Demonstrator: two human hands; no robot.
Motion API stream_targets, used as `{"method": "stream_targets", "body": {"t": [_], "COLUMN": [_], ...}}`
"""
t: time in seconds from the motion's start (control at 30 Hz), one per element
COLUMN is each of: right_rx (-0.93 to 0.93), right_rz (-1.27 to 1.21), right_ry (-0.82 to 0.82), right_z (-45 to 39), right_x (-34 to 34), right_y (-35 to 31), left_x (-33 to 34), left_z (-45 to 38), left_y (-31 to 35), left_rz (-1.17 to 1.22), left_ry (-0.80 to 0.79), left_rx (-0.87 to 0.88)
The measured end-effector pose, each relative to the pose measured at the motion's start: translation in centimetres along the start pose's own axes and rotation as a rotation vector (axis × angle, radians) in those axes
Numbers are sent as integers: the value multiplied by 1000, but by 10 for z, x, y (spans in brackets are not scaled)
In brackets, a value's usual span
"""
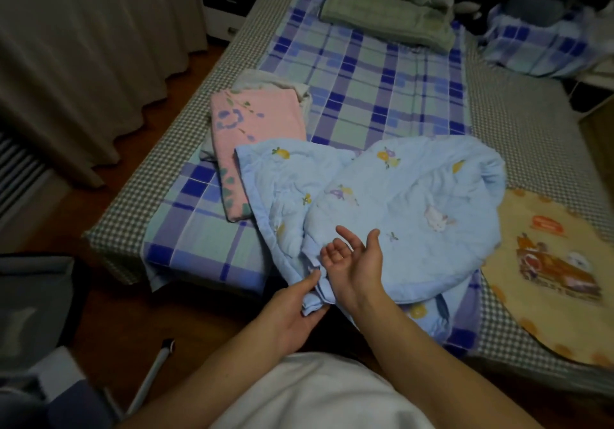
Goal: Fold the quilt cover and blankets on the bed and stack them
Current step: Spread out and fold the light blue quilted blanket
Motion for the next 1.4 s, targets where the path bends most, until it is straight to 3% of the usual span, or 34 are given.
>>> {"method": "stream_targets", "body": {"t": [0.17,0.23,0.37,0.43,0.6,0.7,0.77,0.87,0.93,1.03,1.27,1.4], "right_rx": [-17,-92,-465,-592,-377,-222,-353,-820,-1005,-1066,-1014,-996], "right_rz": [17,166,1350,1652,1362,1436,1449,1392,1483,1679,1719,1758], "right_ry": [42,-22,-407,-532,-484,-481,-365,-117,-262,-527,-517,-610], "right_z": [5,12,51,59,46,37,36,67,89,100,98,105], "right_x": [-16,-18,-13,-18,-12,-12,0,29,44,27,5,7], "right_y": [-2,-19,-29,-12,-24,-32,-52,-87,-68,-16,-16,-17], "left_x": [-11,-14,-10,-4,-6,-7,-13,-12,0,9,6,11], "left_z": [-3,-3,-4,-2,-2,3,4,5,7,6,10,5], "left_y": [7,18,20,22,22,23,24,24,24,28,18,20], "left_rz": [-341,-407,-302,-324,-458,-558,-602,-660,-563,-464,-303,-340], "left_ry": [152,197,118,71,30,-4,33,51,2,-47,-43,-20], "left_rx": [31,77,58,91,147,190,201,167,118,77,-114,-149]}}
Point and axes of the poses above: each hand's wrist, its own z-axis away from the middle knuckle, its own x-axis out of the palm, y = z × x, the point moved 10 cm from there along -z, towards the middle knuckle, and after that the axes turned 1 degree about -y, right-handed, at the moved point
